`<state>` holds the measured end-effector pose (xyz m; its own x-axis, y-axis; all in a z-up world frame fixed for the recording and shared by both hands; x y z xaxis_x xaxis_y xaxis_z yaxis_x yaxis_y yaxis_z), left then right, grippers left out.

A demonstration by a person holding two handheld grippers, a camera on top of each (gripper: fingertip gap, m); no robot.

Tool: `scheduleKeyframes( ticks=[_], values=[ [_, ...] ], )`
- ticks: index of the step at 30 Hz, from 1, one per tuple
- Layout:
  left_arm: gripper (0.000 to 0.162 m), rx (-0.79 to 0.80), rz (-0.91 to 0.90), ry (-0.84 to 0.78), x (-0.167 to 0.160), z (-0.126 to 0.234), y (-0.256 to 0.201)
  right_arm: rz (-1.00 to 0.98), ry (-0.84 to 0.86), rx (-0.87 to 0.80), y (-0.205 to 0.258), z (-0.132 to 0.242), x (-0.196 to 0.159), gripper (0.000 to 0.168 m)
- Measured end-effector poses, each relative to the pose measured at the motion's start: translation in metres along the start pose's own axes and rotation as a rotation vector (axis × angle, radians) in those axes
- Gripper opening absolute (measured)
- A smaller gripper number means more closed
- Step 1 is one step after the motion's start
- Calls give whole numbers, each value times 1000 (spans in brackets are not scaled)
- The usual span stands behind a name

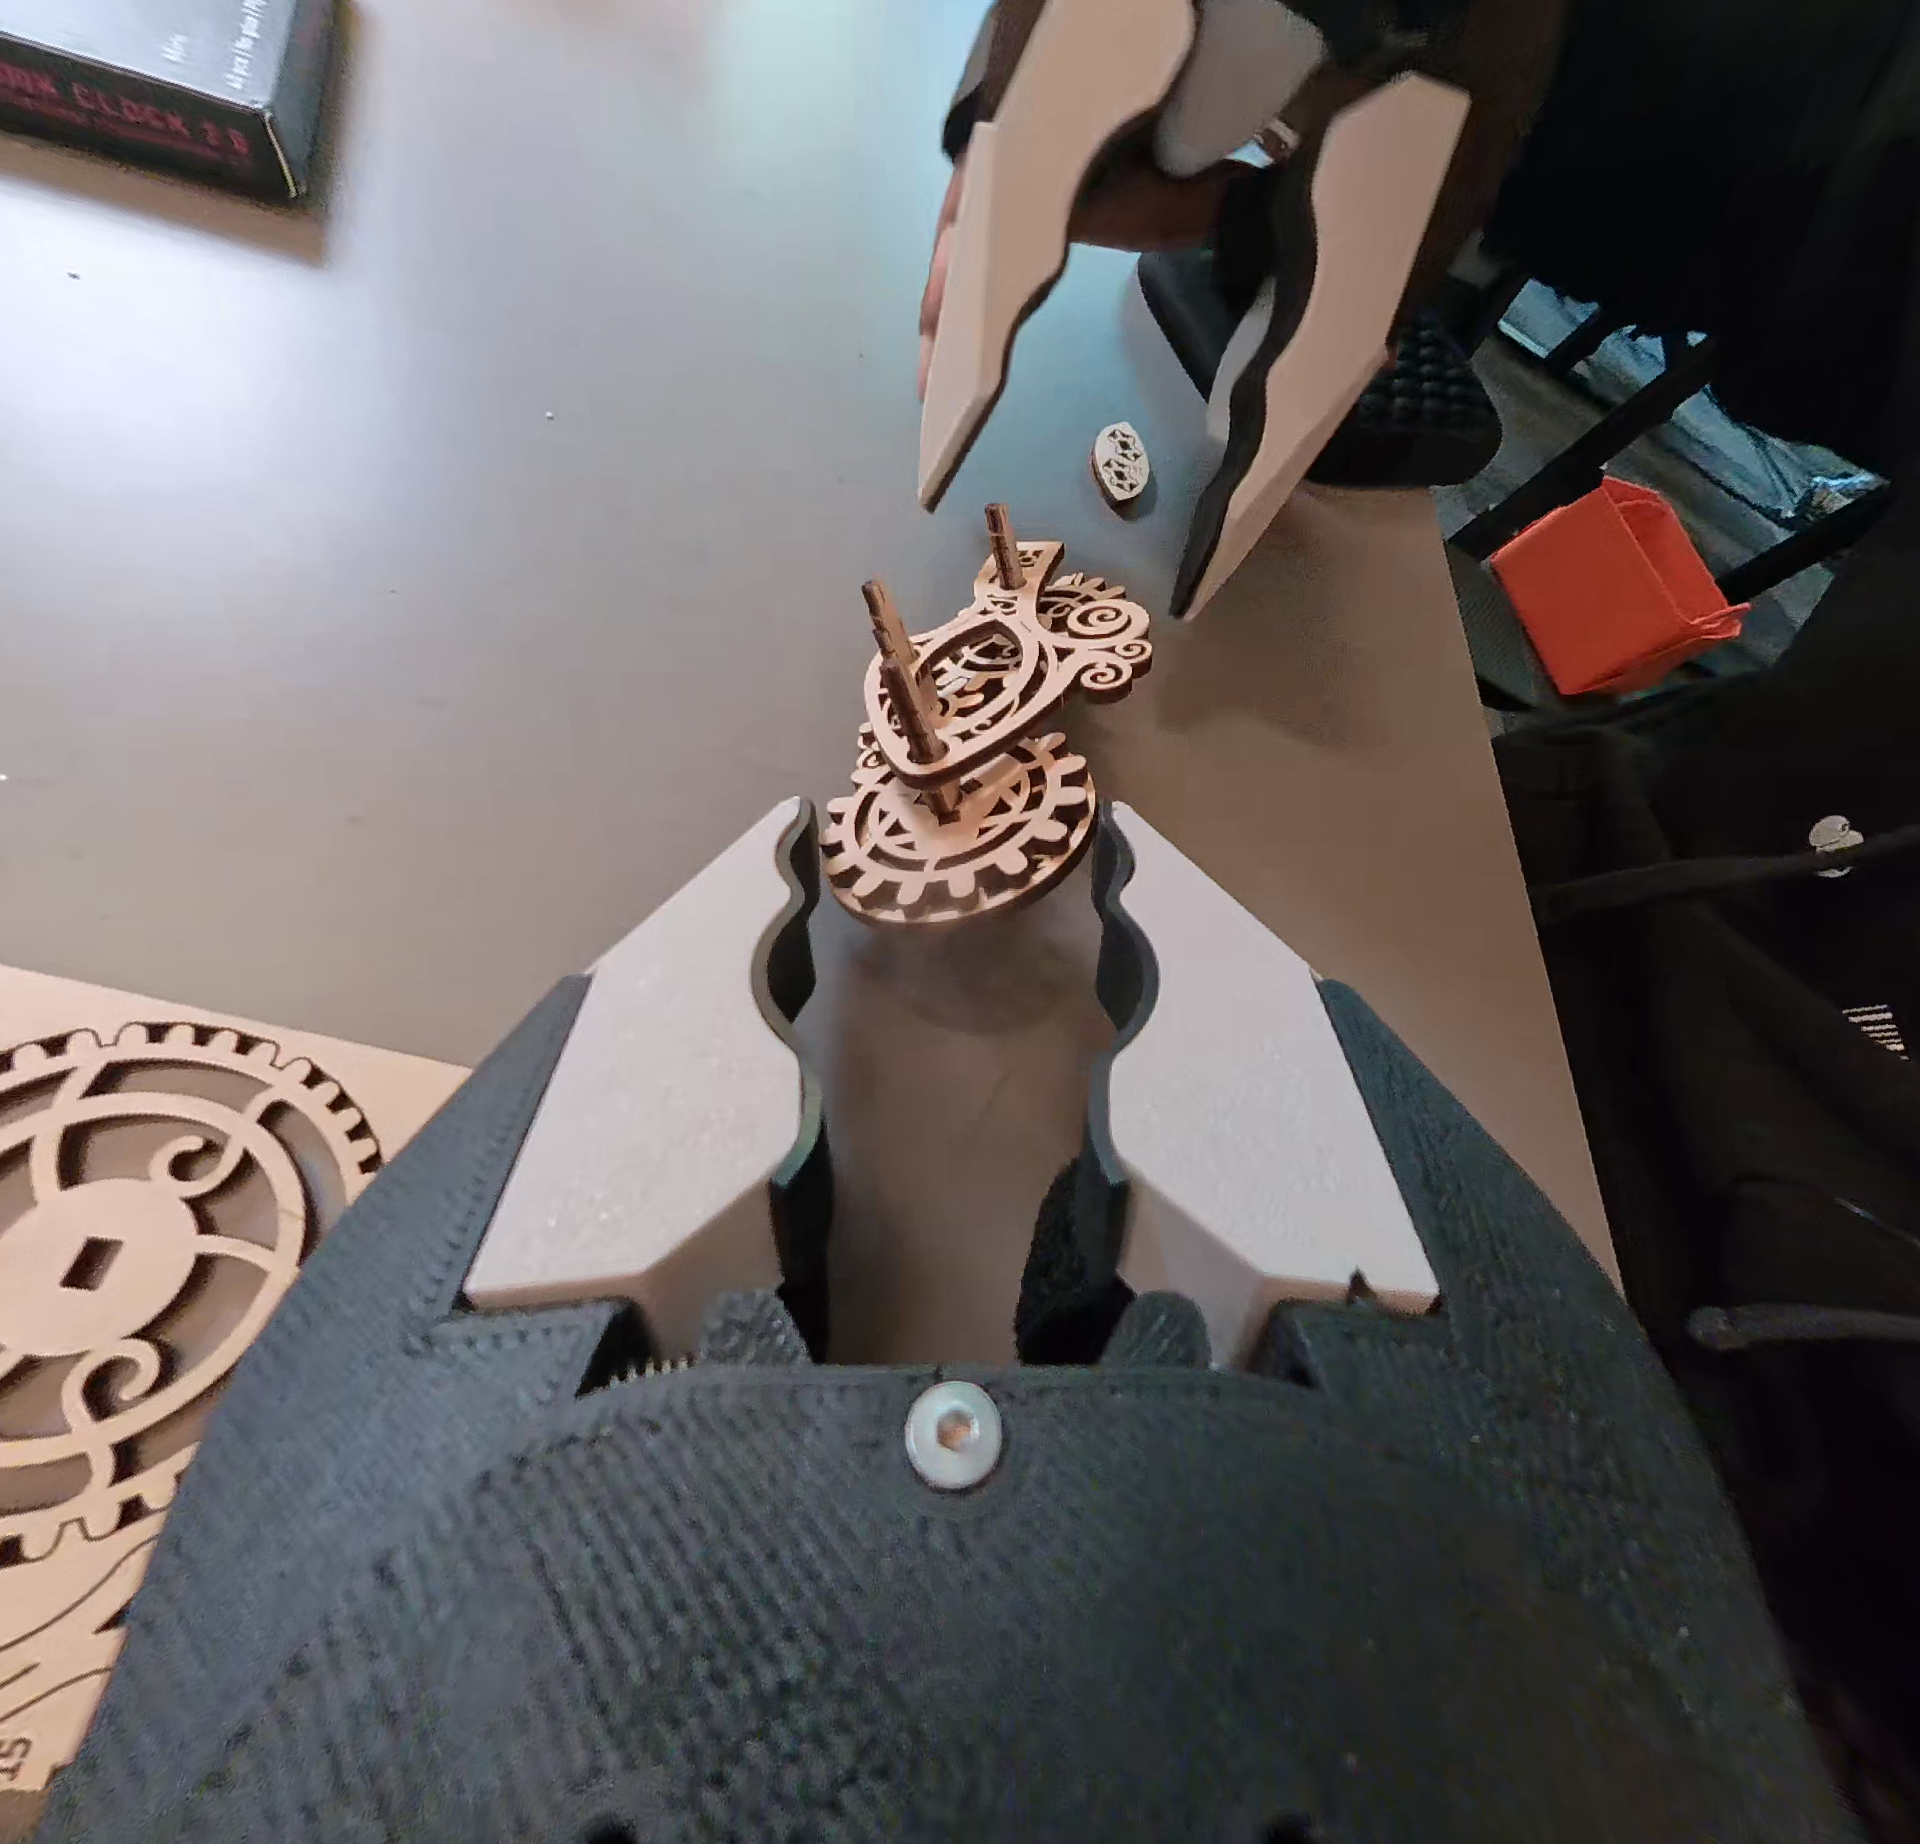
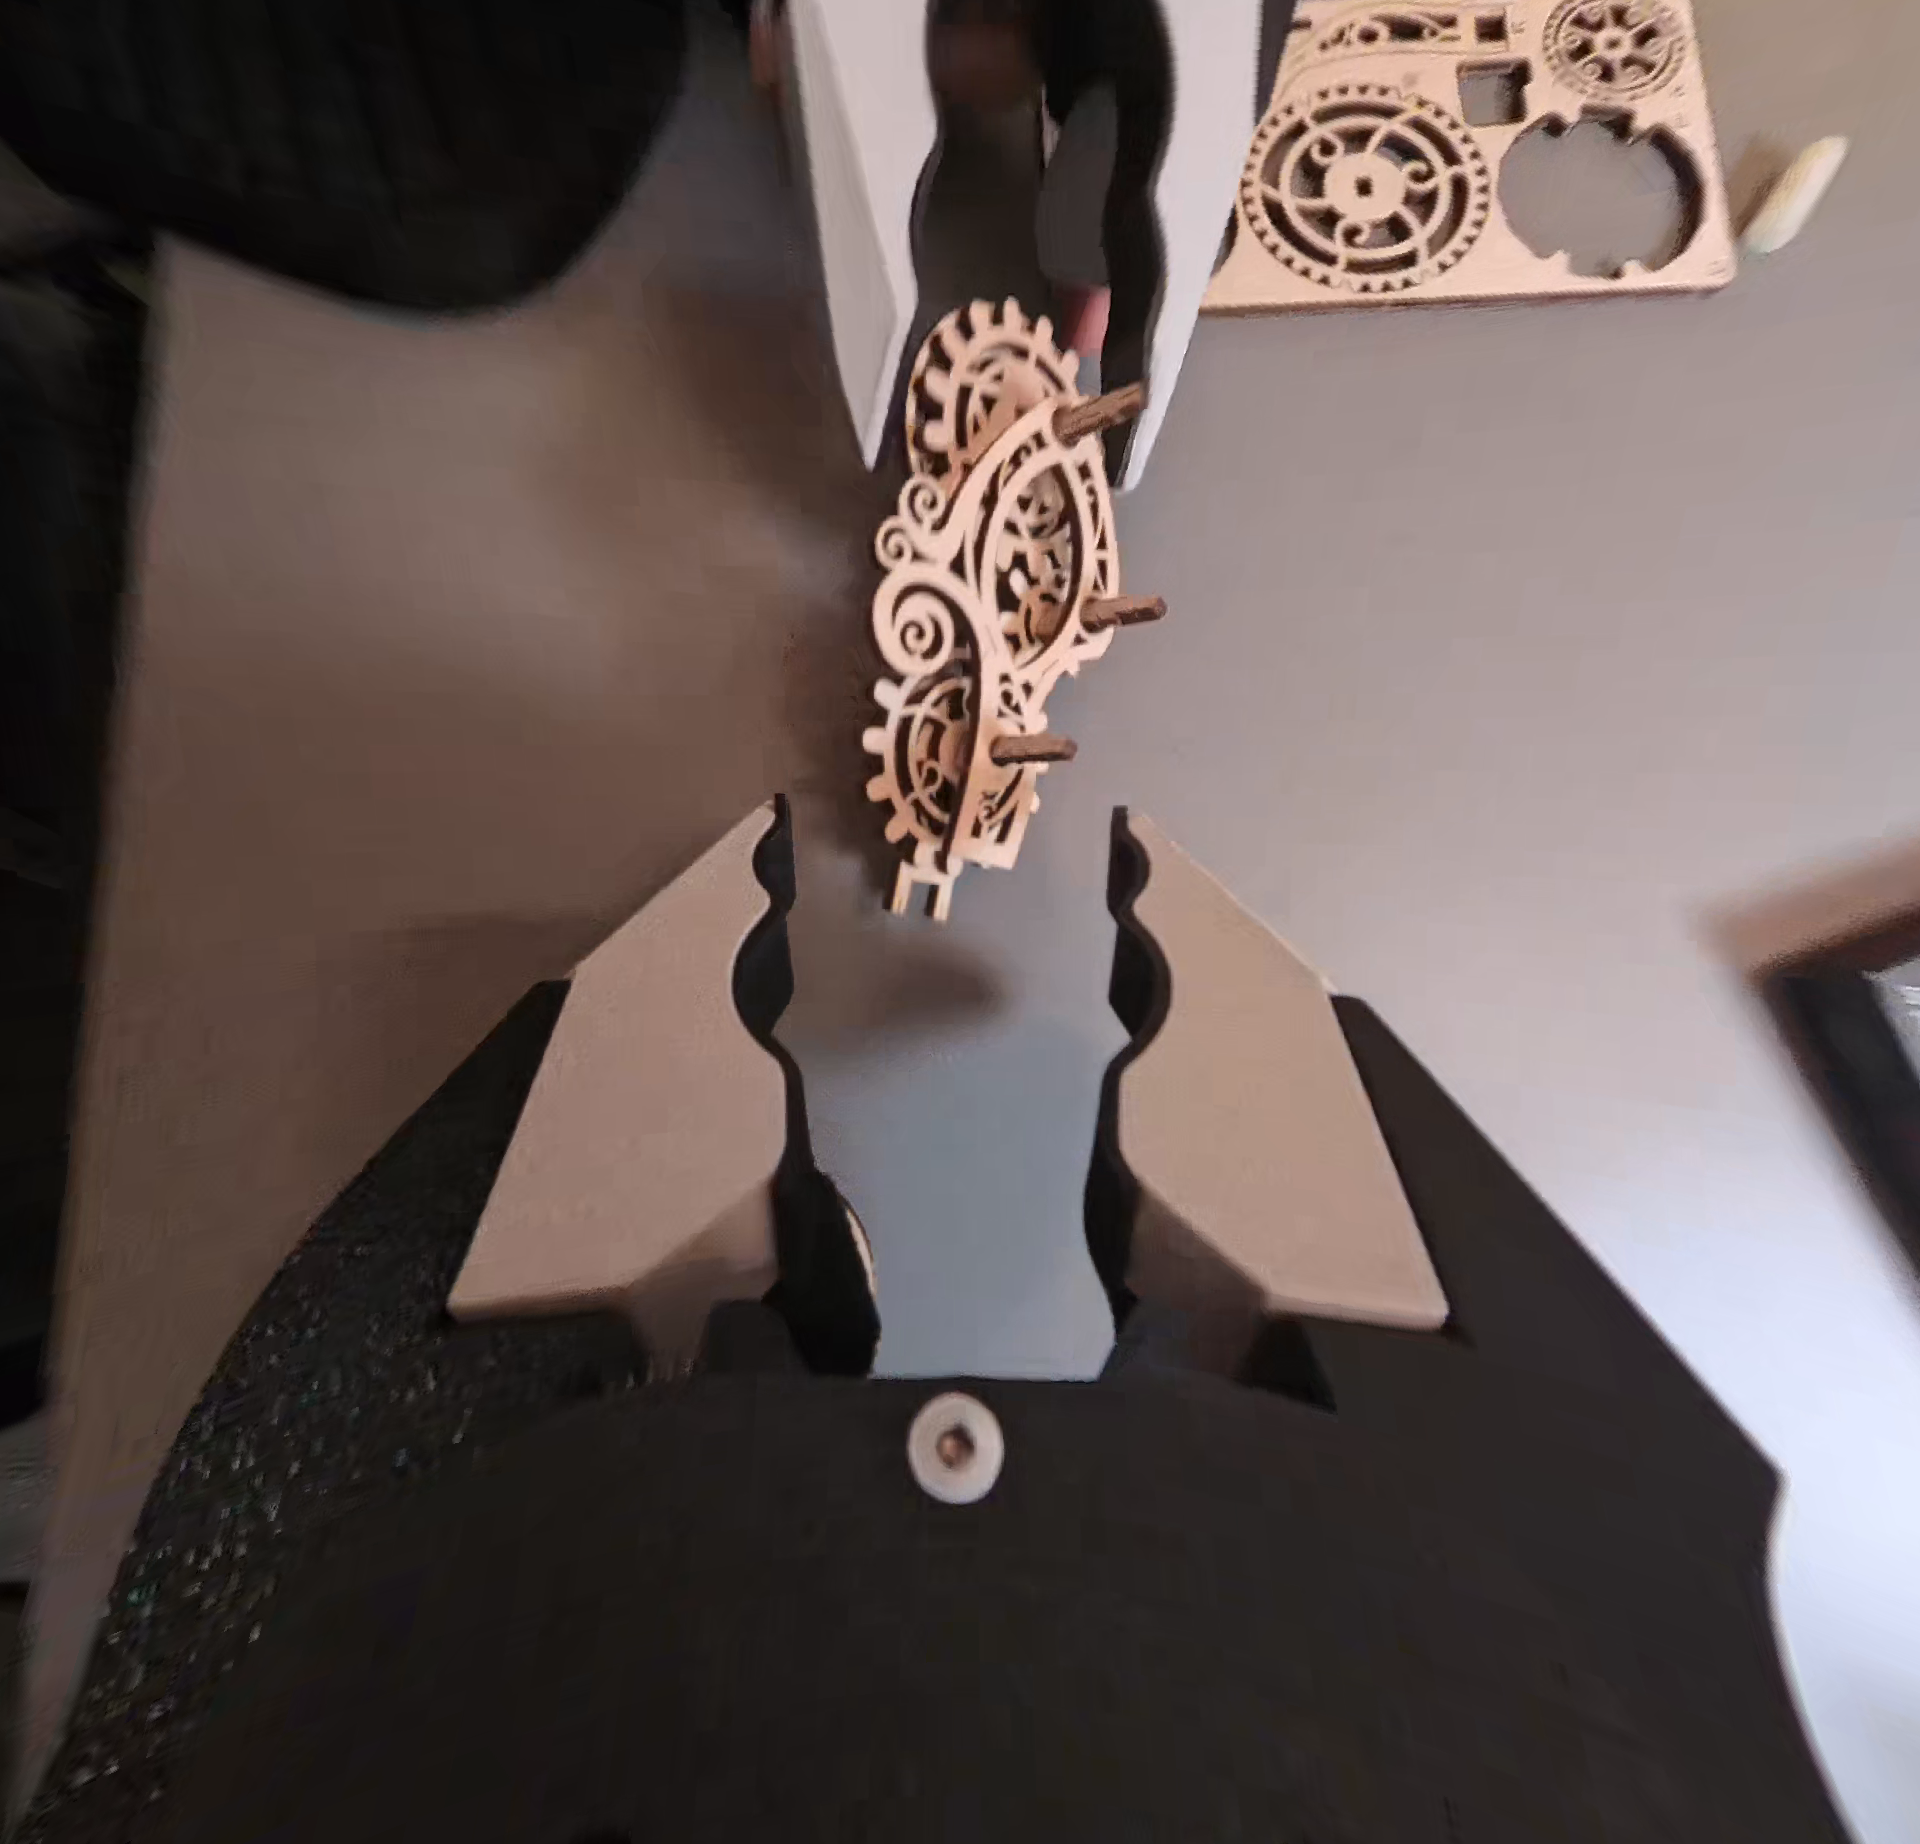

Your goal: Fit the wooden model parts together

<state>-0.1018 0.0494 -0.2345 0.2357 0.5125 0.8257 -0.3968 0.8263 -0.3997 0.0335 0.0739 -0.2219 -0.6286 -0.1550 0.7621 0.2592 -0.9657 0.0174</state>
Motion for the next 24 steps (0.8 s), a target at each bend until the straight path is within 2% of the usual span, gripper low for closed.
scheduleKeyframes(
  ticks=[6,11,14,19,24],
  values=[
    [52,5,39,-16,2,0,2,168,82,-221,10,-12,-9,53],
    [52,9,58,-21,3,-1,2,269,95,-360,7,-19,-7,35],
    [52,12,62,-27,3,-1,2,320,97,-374,8,-20,-7,29],
    [53,16,15,-42,4,1,1,274,34,-349,4,-16,-7,27],
    [64,76,-228,-24,5,6,-4,267,10,-334,2,-13,-9,26]
  ],
)
Point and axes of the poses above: each gripper's, where its closed fingertips meet, z back along the fingers, x out of its top, y = z × x across the jaws, the point moved 5 cm from there along z, back along the fingers, and after that the axes turned 7 degrees about -y, right-handed, at the moved point
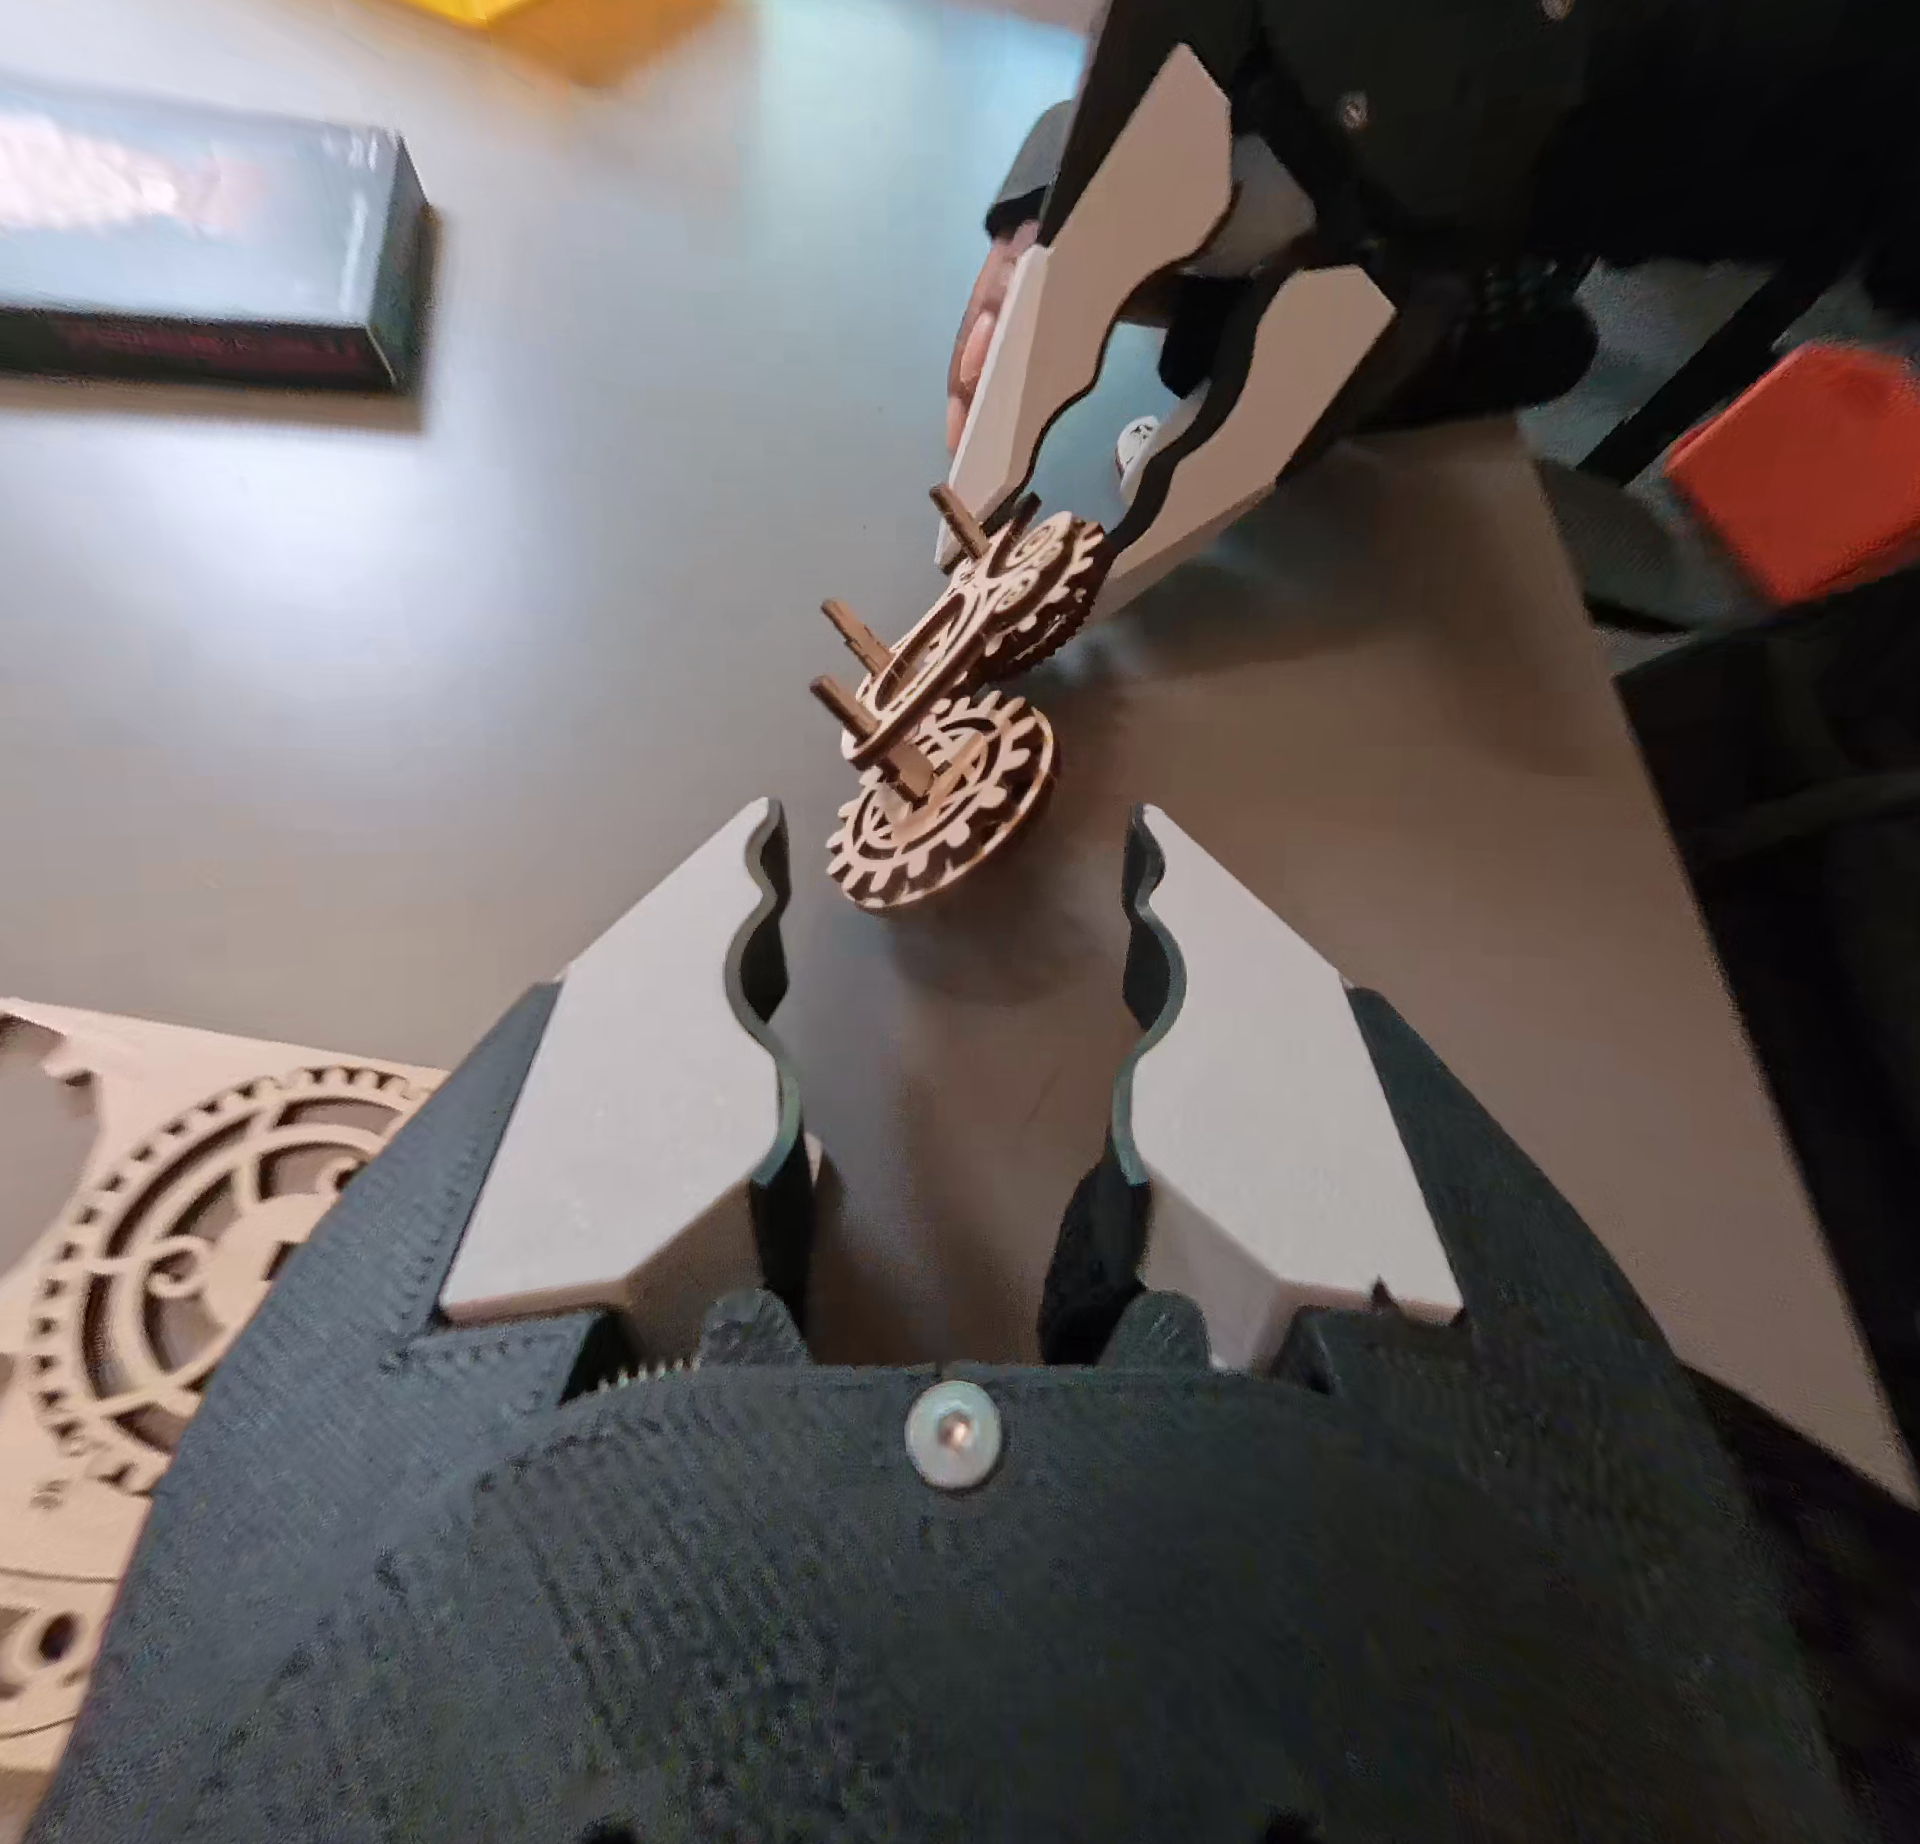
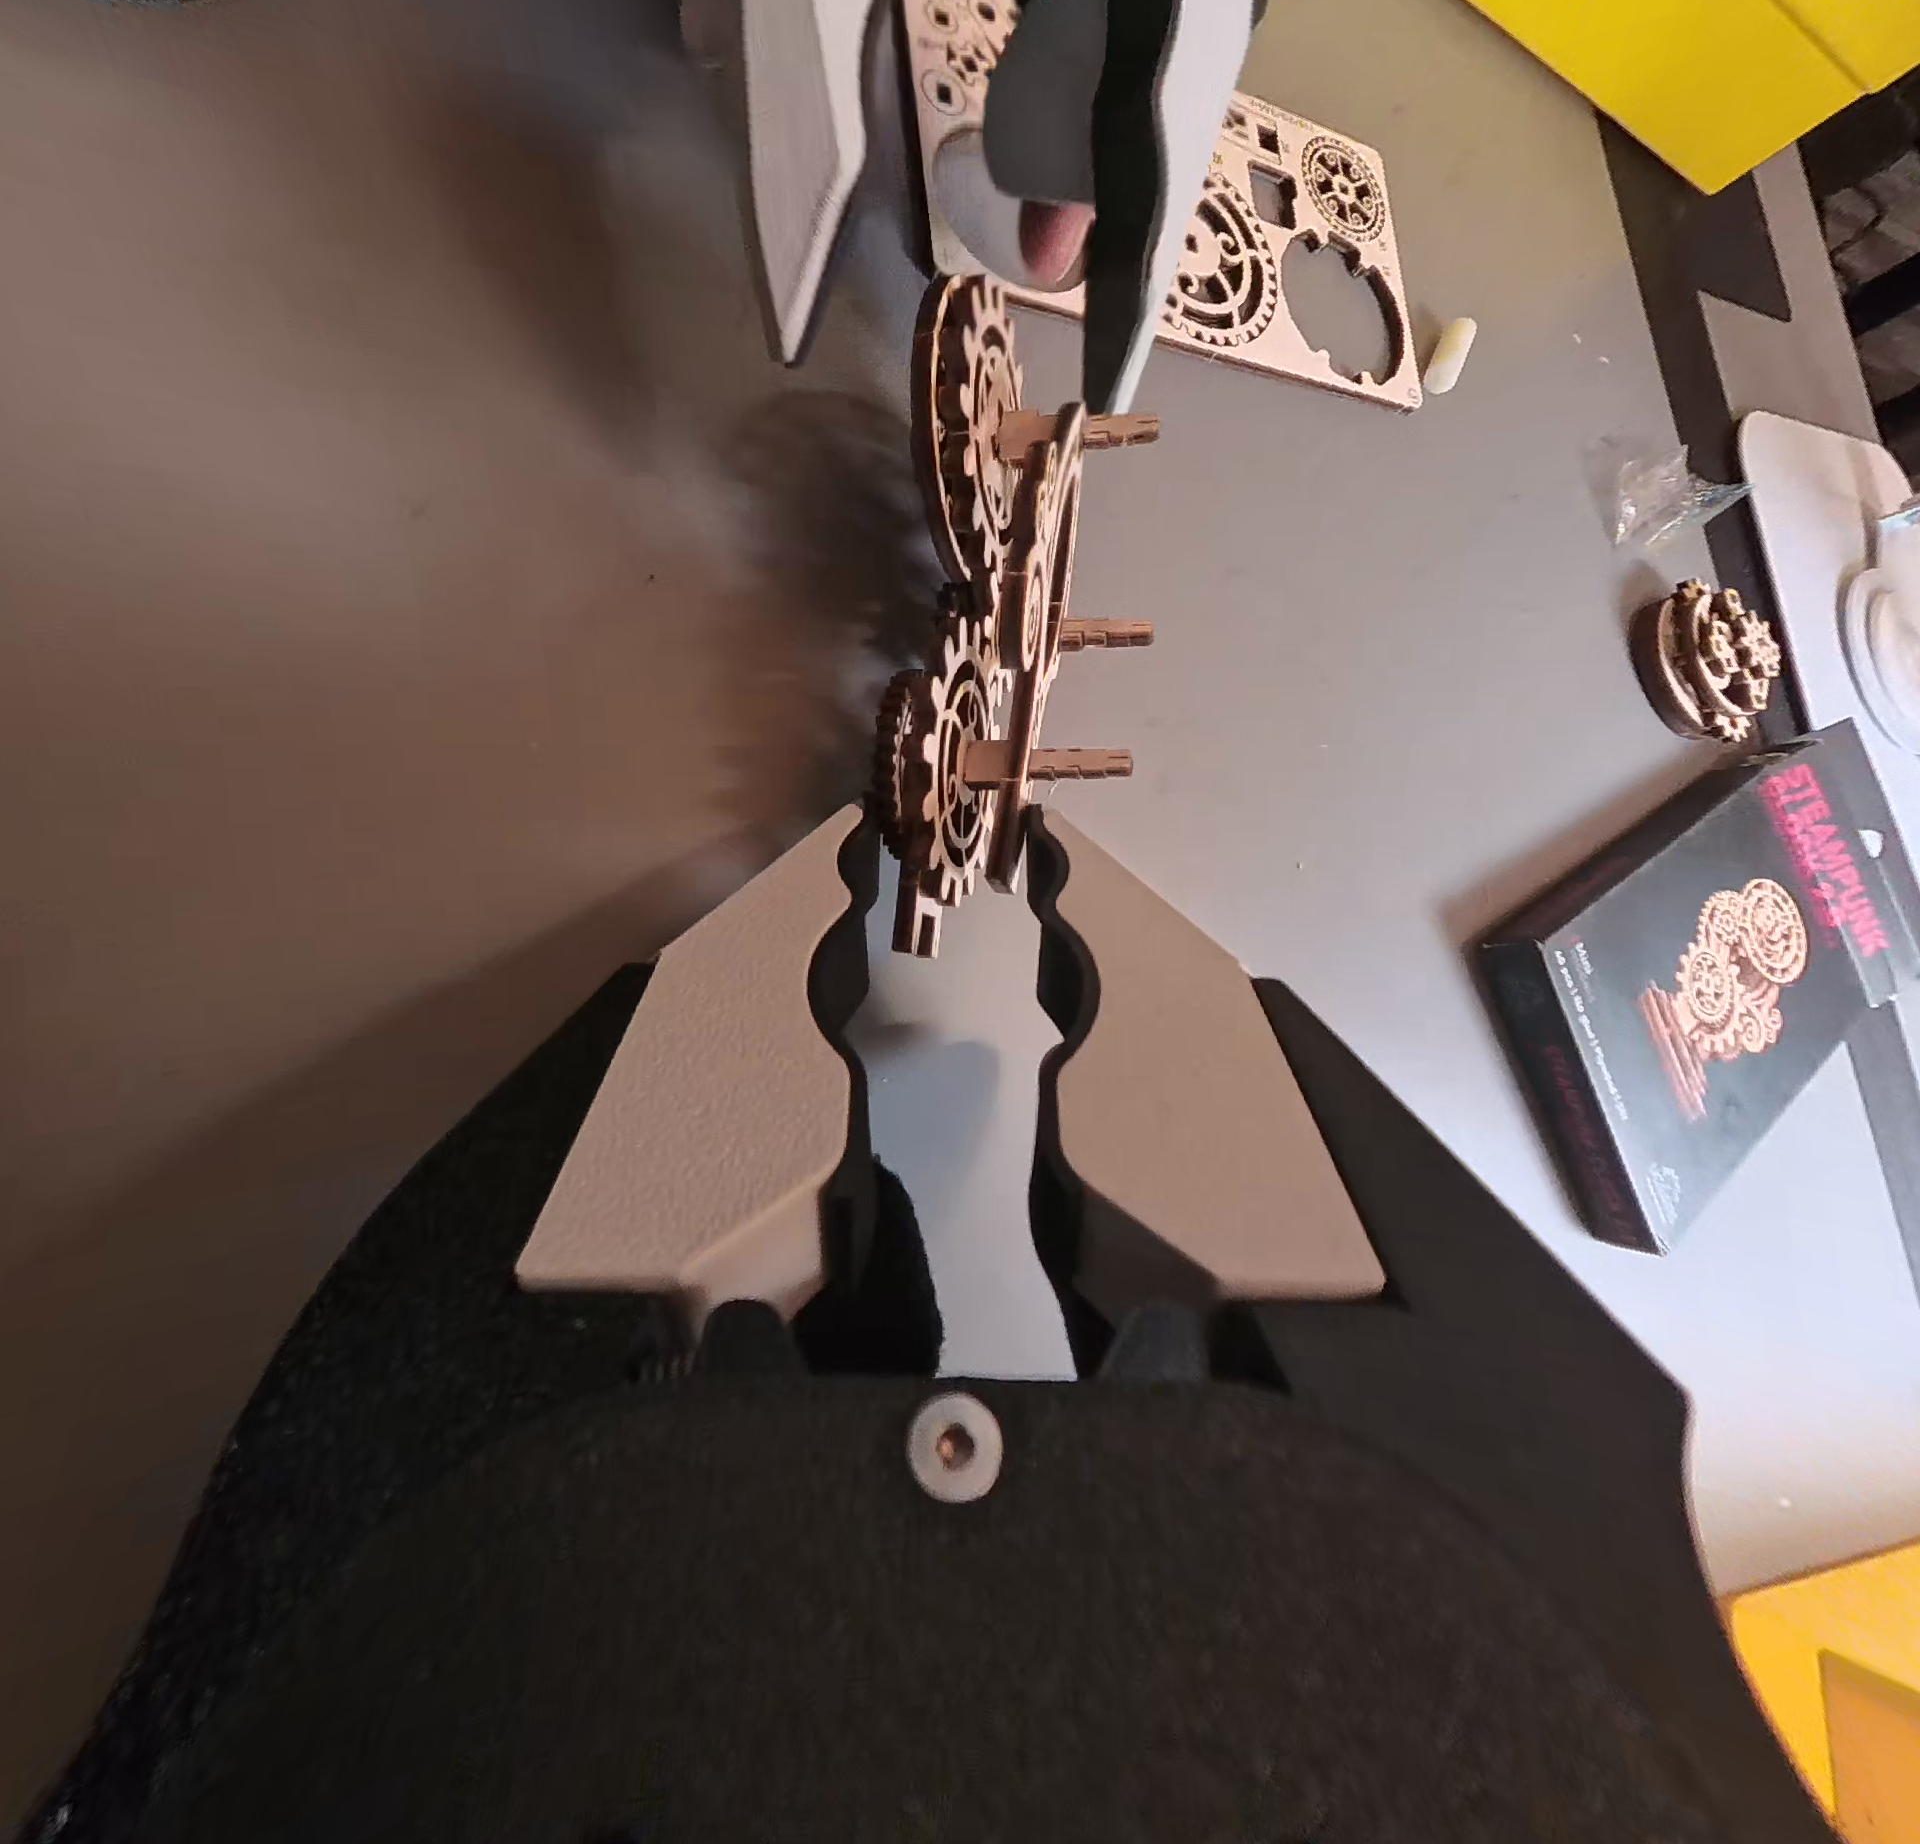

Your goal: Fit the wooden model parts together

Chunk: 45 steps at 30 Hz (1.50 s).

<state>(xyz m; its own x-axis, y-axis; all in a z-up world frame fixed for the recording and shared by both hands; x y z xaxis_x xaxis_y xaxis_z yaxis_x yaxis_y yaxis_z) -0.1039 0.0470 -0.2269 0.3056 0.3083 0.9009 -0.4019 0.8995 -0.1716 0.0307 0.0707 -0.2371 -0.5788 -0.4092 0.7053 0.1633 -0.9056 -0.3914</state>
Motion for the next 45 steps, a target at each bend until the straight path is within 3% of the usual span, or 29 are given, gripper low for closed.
scheduleKeyframes(
  ticks=[6,10,13,20,26,30,33,38,45],
  values=[
    [58,67,-304,21,3,-6,-12,16,-19,43,0,3,0,26],
    [40,94,-379,43,2,-7,-14,-44,-47,115,0,6,2,26],
    [30,97,-383,25,5,-5,-14,-102,-70,158,-2,8,2,26],
    [28,88,-420,35,5,-3,-16,-139,-82,191,-1,7,2,27],
    [28,81,-391,25,4,-2,-15,-77,-60,114,-6,14,6,38],
    [24,86,-395,29,5,-3,-15,-10,-108,60,-6,26,31,46],
    [24,85,-402,26,5,-5,-17,-13,-90,57,-1,15,39,49],
    [24,79,-348,4,4,-5,-16,0,-33,57,5,-7,25,27],
    [25,87,-369,-25,5,-5,-17,-14,-52,52,4,-7,24,22]
  ],
)
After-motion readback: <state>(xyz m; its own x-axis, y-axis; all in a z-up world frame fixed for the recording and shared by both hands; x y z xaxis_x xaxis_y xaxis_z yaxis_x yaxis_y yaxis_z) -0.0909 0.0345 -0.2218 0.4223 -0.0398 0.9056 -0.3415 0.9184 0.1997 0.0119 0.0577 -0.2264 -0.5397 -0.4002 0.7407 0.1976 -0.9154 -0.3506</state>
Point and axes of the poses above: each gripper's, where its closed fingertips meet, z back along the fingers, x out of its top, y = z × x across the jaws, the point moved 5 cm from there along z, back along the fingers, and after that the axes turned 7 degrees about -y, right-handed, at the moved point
